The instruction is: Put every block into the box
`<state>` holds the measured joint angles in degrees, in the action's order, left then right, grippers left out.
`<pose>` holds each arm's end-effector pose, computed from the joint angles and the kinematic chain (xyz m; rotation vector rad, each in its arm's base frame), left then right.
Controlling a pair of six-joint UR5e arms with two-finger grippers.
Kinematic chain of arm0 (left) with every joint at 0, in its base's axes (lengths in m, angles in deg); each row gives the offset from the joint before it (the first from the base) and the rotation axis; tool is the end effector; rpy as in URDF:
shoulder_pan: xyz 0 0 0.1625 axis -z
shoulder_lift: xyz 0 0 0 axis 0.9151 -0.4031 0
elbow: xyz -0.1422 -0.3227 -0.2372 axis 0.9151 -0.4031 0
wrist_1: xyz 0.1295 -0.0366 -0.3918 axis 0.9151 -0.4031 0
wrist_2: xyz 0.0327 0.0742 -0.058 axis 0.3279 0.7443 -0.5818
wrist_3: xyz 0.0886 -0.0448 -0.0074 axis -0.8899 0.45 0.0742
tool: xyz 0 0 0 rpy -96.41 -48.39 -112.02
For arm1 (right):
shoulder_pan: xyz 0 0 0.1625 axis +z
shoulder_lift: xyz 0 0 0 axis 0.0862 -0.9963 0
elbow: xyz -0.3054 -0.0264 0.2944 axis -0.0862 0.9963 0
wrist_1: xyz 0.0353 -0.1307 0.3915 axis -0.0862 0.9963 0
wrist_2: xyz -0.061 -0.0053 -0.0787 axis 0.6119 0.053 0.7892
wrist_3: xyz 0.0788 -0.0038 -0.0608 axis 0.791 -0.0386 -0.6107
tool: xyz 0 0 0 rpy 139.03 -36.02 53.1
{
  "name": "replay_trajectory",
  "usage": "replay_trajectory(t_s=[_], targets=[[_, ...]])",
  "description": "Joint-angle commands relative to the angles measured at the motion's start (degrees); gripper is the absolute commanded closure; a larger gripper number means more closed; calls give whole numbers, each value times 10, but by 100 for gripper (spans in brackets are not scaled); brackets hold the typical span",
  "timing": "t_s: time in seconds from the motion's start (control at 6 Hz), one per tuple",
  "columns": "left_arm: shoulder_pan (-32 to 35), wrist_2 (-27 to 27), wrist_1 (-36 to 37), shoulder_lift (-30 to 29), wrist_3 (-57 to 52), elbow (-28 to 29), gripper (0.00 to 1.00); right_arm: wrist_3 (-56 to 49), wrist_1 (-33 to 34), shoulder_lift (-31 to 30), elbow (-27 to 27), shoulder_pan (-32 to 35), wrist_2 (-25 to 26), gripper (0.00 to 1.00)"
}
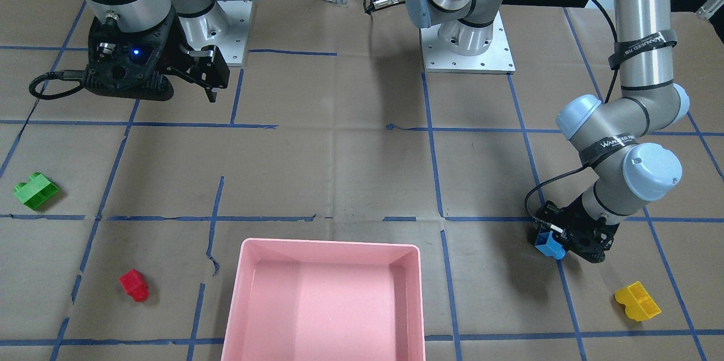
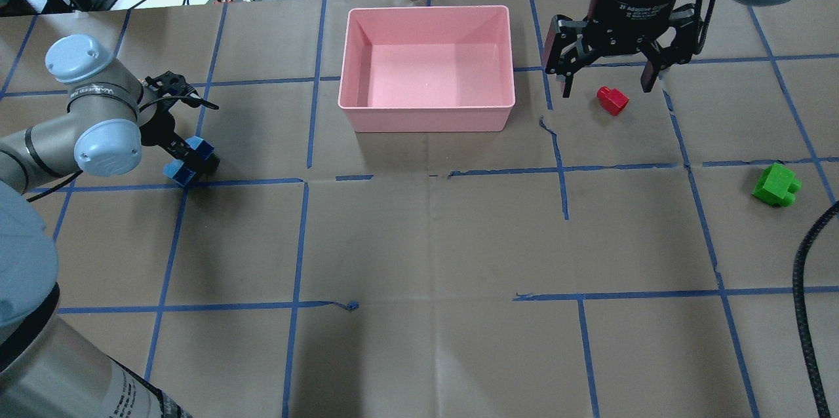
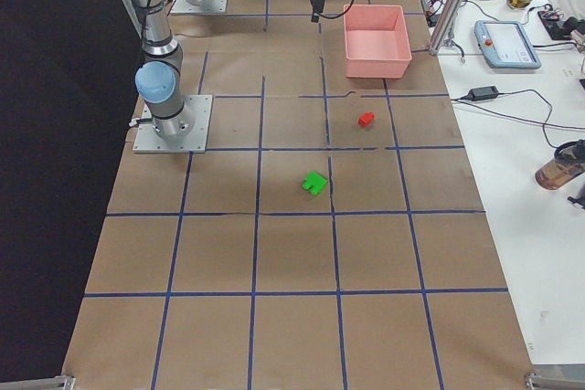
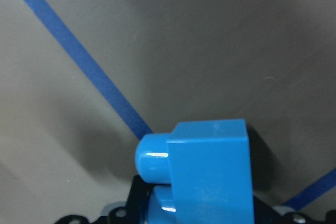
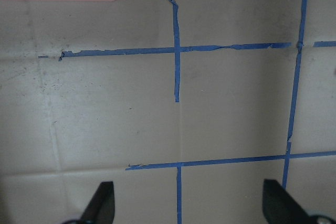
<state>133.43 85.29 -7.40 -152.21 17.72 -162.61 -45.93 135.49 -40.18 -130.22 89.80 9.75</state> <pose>0.1089 -0.6007 0.1782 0.9762 2.9520 -0.0358 0.1698 -0.5110 0.4985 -0.0485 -3.0621 -0.1675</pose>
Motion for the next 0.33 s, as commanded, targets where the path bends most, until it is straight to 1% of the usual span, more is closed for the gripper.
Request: replay_trajectory(t_s=[0.0,0.17], targets=[[-49,-12,-15,24,2,-10,100,-3,1,1,0,0,1,0],[-95,-12,-30,49,16,-37,100,-5,1,1,0,0,1,0]])
